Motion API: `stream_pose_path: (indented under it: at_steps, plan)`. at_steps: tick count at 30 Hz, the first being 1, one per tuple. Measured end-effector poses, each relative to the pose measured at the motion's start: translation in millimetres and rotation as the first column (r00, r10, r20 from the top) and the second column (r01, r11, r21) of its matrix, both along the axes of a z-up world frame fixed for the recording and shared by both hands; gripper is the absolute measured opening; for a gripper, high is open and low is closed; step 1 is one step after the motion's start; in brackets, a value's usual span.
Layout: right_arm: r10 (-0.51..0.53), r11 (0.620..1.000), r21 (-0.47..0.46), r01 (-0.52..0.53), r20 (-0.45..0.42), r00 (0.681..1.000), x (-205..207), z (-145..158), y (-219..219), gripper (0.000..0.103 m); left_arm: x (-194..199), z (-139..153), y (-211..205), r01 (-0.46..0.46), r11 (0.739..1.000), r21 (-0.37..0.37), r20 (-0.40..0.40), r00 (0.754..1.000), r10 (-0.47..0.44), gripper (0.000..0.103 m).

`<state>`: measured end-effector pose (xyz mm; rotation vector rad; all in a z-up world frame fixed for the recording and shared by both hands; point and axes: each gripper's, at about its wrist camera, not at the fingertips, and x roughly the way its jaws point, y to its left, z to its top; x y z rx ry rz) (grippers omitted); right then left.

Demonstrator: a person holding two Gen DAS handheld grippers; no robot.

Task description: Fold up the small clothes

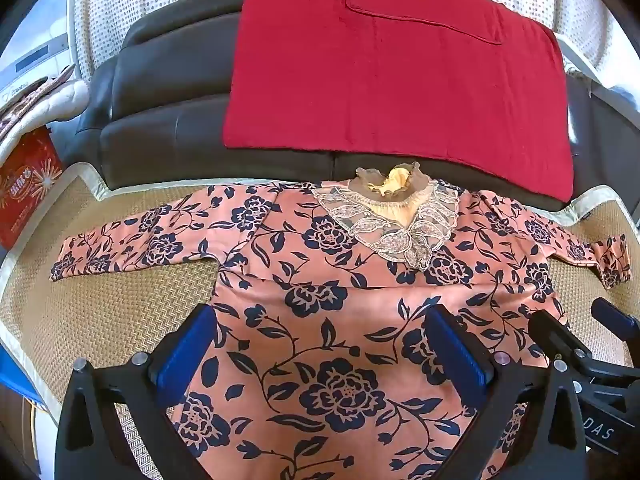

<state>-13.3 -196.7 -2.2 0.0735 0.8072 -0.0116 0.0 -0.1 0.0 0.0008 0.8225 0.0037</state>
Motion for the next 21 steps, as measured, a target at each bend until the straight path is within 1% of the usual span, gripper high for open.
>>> stream_pose_path:
  at_steps: [6, 8, 10, 21]
  plan:
    - [0.007, 1.000, -0.001, -0.007, 0.004, 1.000, 0.4, -0.3, 0.0, 0.103, -1.5, -0.2, 3.8, -0.003, 1.000, 0.002, 0.002, 1.000, 0.003, 0.103]
    - [0.008, 1.000, -0.003, -0.008, 0.007, 1.000, 0.1, 0.0, 0.0, 0.103, 2.8, 0.1, -2.1, -0.008, 1.000, 0.004, 0.001, 1.000, 0.008, 0.103]
    - [0.010, 1.000, -0.005, -0.010, 0.006, 1.000, 0.1, 0.4, 0.8, 0.103, 3.9, 0.0, 2.6, -0.007, 1.000, 0.000, 0.000, 1.000, 0.007, 0.103]
    - [0.015, 1.000, -0.019, -0.015, 0.011, 1.000, 0.6, 2.7, 1.7, 0.103, -1.7, 3.3, -2.7, 0.000, 1.000, 0.005, 0.002, 1.000, 0.000, 0.103]
